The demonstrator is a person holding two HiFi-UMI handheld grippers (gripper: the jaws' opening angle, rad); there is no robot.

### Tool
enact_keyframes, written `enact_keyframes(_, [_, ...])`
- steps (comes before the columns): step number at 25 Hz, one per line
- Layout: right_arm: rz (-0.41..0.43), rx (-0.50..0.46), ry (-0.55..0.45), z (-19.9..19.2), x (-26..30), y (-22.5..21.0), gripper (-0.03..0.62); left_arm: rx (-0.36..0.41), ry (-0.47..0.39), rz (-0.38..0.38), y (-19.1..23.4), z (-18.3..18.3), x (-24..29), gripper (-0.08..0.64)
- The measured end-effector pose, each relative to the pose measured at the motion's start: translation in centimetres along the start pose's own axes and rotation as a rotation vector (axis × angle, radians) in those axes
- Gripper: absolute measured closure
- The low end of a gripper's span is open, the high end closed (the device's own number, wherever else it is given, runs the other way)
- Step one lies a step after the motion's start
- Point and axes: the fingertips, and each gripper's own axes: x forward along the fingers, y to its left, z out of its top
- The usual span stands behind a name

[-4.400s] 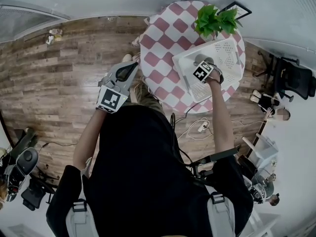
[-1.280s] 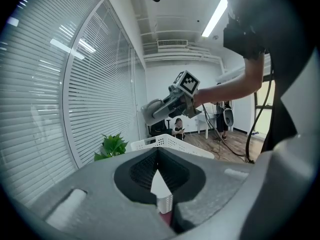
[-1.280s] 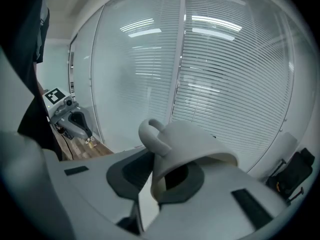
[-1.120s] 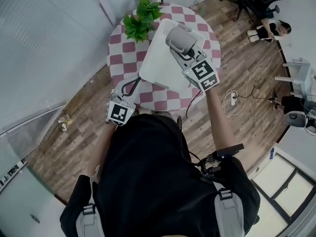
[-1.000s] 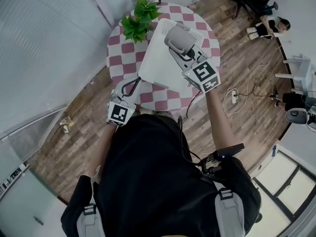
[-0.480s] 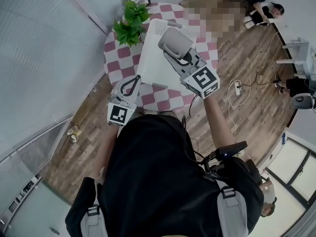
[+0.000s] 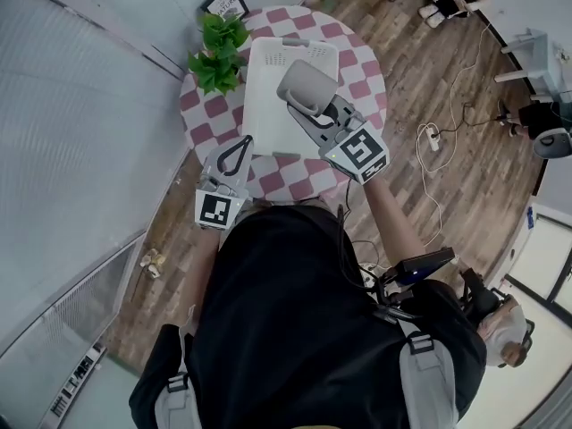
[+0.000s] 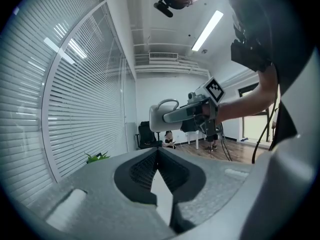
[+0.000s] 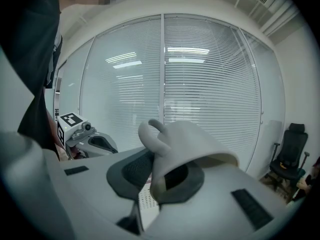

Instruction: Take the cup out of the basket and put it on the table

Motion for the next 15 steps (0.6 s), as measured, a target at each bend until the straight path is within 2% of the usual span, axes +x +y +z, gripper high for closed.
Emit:
enact_keyframes(5, [-0.051,0.014,0.003,-1.2,-0.3,0.3,0.549,-0.007,-0.011,-0.040,-0.1,0.2,0.6,0.555])
enact_keyframes(10, [-0.062,0.045,0.024,-2.4,-0.8,0.3,0.549,-0.019,-0.022,-0.041,-0.3,0.5,1.3,0.555])
enact_keyframes(15, [-0.095,0.075,0.015,-2.8,-1.9,0.8,0.549,0.009,-0.008,-0.081,-1.1,0.4,1.2,0.555])
